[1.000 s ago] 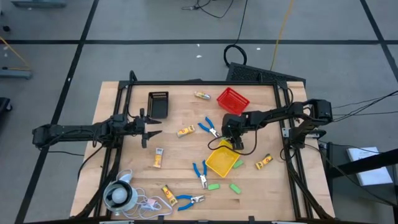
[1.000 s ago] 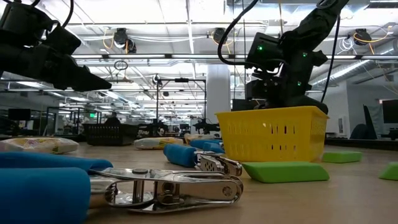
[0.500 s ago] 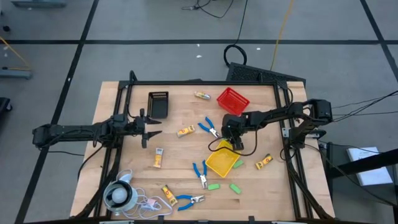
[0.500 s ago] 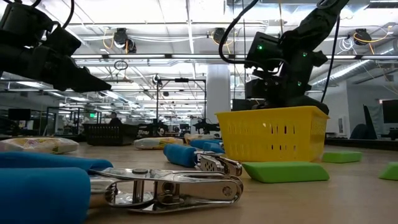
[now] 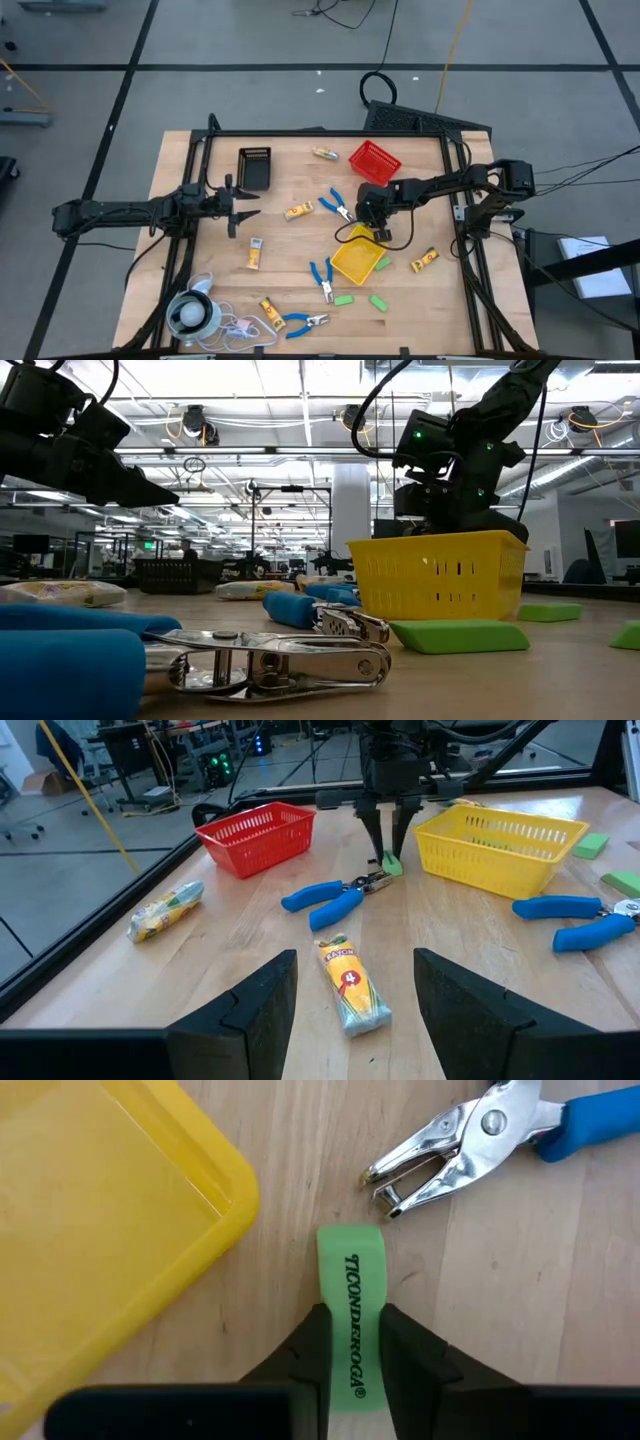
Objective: Pick & Place School Supplies
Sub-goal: Put the green eraser into the red bin
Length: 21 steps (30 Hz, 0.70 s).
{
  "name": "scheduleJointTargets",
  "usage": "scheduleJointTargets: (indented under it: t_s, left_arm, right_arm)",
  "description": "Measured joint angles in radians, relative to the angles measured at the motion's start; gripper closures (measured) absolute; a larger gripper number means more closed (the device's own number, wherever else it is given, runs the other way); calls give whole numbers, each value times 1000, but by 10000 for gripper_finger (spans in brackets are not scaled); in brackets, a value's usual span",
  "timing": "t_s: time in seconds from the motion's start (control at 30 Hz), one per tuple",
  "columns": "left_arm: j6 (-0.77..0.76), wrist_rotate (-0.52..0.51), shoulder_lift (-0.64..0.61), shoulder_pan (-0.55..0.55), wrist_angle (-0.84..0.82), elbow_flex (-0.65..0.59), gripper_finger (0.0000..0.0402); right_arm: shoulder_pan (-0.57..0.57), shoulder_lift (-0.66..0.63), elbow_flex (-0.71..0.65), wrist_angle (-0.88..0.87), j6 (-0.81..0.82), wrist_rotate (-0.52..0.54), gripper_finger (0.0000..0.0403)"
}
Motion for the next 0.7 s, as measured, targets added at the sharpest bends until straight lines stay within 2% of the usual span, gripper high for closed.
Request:
scheduleJointTargets:
  t_s: [0.1,0.37,0.6,0.7]
  left_arm:
    - [0,0,0,0,0,0,197]
    - [0,0,0,0,0,0,197]
    - [0,0,0,0,0,0,197]
    - [0,0,0,0,0,0,197]
  right_arm:
    - [0,0,0,0,5,5,353]
    - [3,-16,-3,5,8,110,353]
    - [-26,-102,-5,22,7,231,353]
    - [-48,-147,-5,29,3,231,353]
